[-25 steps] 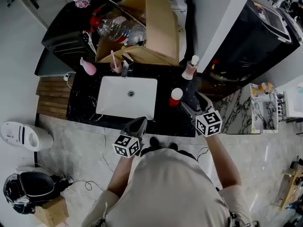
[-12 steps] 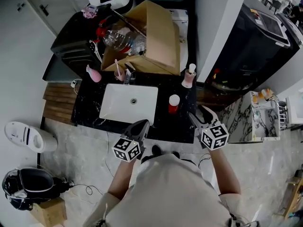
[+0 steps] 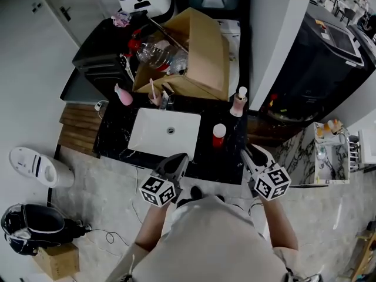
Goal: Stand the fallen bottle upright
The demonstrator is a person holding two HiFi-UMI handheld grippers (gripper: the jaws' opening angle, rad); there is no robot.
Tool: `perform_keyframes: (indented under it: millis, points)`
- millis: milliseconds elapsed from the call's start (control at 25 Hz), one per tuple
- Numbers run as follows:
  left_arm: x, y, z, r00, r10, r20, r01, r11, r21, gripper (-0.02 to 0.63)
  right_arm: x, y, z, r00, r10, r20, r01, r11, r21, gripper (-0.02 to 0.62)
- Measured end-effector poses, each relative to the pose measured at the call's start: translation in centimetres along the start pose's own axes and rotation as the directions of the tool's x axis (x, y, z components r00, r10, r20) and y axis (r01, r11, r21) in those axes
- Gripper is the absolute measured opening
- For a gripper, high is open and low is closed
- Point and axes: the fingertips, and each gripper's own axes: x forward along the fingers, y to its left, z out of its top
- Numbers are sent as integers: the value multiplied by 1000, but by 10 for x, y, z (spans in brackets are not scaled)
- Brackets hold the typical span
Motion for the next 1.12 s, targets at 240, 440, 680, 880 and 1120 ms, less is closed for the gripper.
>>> perform_keyframes:
  millis: [240, 440, 680, 880, 1120]
  points:
    - [3, 1, 5, 1000, 4, 8, -4, 1000, 9, 8, -5, -1, -2, 1000, 12, 12, -12, 1000, 15, 68]
    - [5, 0, 12, 1000, 3, 24, -4, 1000, 31, 8, -8, -1, -5, 1000, 10, 13, -10, 1000, -11, 43]
    - [12, 0, 14, 1000, -3, 21, 2, 999, 38, 8, -10, -6, -2, 999, 3, 35, -2, 999, -37, 30]
    - [13, 2, 11, 1000, -4, 19, 4, 999, 34, 8, -7, -5, -3, 999, 2, 33, 0, 999, -33, 29]
    - [15, 2, 12, 1000, -8, 18, 7, 1000, 30, 8, -4, -6, 2, 999, 3, 37, -1, 999, -33, 29]
